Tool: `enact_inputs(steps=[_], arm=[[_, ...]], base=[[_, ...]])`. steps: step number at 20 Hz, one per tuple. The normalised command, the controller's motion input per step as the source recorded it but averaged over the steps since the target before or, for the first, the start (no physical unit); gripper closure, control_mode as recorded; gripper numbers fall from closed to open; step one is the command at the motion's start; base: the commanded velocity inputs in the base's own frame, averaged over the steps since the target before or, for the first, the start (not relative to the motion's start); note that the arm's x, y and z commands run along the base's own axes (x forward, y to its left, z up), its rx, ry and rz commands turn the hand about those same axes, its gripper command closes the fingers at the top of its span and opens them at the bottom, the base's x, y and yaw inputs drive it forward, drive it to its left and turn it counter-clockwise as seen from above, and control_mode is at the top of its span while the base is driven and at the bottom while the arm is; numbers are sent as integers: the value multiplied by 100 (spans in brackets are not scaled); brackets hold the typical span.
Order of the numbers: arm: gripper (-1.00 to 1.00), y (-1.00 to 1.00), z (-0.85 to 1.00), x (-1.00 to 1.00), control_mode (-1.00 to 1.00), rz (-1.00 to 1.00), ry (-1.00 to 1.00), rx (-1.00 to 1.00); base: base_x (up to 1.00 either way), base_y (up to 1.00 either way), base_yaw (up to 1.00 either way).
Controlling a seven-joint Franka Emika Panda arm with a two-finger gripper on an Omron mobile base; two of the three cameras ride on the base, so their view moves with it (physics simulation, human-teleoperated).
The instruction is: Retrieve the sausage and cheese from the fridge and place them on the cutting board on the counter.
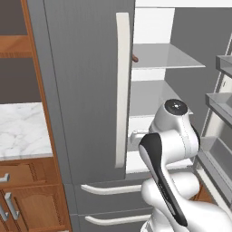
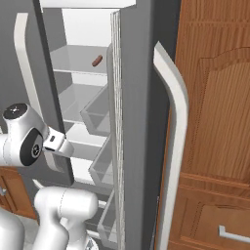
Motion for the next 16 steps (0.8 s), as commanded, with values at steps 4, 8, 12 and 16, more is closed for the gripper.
enact_inputs(steps=[4, 8, 12, 16], arm=[[-100, 0, 0, 0, 100, 0, 0, 0], [-100, 0, 0, 0, 100, 0, 0, 0], [-100, 0, 0, 0, 100, 0, 0, 0], [-100, 0, 0, 0, -100, 0, 0, 0]], base=[[0, 0, 0], [0, 0, 0], [0, 0, 0], [0, 0, 0]])
